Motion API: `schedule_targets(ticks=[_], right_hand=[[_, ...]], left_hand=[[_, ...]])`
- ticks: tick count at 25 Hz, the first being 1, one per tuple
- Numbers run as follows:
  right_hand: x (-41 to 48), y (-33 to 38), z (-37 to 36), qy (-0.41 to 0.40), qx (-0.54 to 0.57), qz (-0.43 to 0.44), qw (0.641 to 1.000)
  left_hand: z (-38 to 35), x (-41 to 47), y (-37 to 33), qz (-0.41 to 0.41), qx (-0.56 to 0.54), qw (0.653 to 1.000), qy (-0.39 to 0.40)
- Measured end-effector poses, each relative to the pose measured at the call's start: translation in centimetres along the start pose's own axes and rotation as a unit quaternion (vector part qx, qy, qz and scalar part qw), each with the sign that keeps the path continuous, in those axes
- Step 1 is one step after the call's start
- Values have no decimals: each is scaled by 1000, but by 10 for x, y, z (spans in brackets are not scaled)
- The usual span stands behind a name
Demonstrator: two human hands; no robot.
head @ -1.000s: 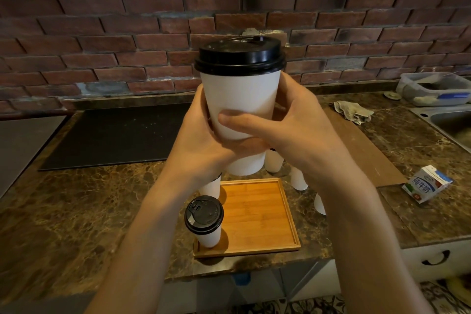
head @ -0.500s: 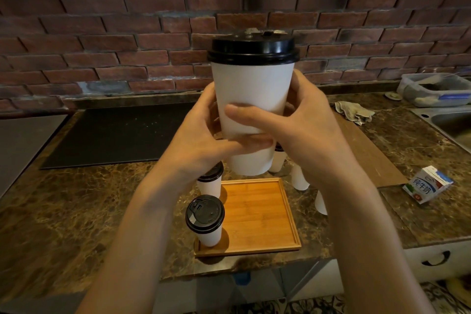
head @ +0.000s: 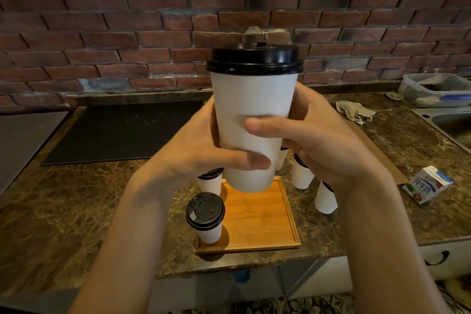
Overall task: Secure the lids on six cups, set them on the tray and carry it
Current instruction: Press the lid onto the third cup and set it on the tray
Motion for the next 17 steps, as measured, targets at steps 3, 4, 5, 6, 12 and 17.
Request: schedule_targets(ticks=[3, 4, 5, 6, 12, 17], right_hand=[[-1, -2, 0, 3, -2, -1, 1000], [-1, -1, 0, 3, -4, 0, 1000], [-1, 0, 0, 3, -7, 1, 1000], [-1, 2, 0, 2, -11, 2, 1000], [-2, 10, 3, -57, -70, 20, 996], [0, 13, 1, -91, -112, 30, 989]], left_hand=[[-2, 0, 0, 7, 7, 1000, 0], [-2, 0, 0, 6, 8, 1000, -6], [-2, -1, 0, 4, 11, 1000, -14], [-1, -1, -1, 2, 14, 1000, -23], [3, 1, -5, -12, 27, 995, -95], [2, 1, -6, -28, 58, 987, -146]])
Point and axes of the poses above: each hand's wrist, its own x-axis towards the middle knuckle, its own z-axis out of the back of the hand, y = z × x, the point moved 6 cm from there along x, towards the middle knuckle, and after that the axes turned 5 degrees about -y, right-handed, at the moved point
